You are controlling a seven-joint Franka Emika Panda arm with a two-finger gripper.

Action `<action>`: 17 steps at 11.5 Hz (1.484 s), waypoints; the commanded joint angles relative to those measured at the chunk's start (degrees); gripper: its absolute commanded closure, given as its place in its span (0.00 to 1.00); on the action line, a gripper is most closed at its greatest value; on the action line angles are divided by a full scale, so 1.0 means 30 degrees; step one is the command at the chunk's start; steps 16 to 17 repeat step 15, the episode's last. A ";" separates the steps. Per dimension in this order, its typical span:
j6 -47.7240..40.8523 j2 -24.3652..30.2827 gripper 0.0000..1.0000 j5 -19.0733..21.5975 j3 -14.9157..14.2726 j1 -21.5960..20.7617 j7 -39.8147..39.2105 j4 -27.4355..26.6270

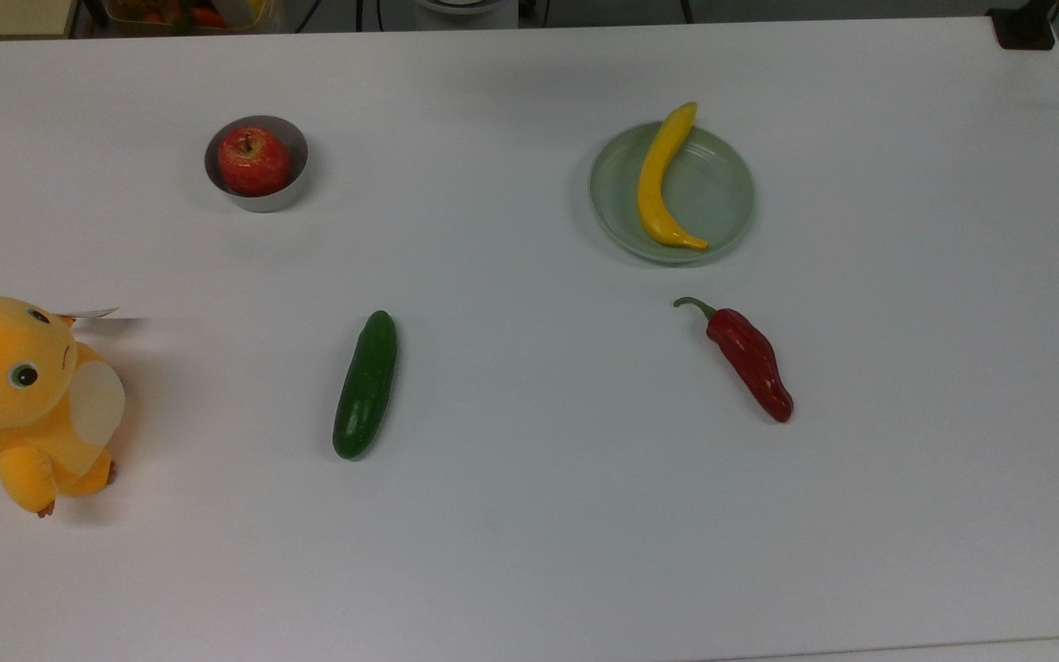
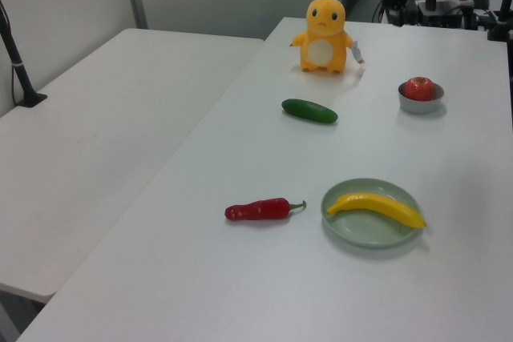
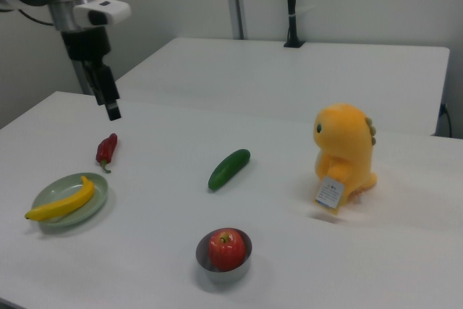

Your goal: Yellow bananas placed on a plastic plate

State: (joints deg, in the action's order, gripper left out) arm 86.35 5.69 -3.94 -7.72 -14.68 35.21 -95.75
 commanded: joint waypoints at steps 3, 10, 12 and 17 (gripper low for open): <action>0.1384 0.0067 0.00 0.1542 -0.0707 0.1492 -0.7028 -0.0248; 0.4467 -0.0196 0.00 0.3535 -0.0531 0.1846 -1.1471 -0.0719; 0.4411 -0.0167 0.00 0.4007 -0.0531 0.1963 -1.1326 -0.0748; 0.4440 -0.0167 0.00 0.4037 -0.0531 0.1963 -1.1237 -0.0719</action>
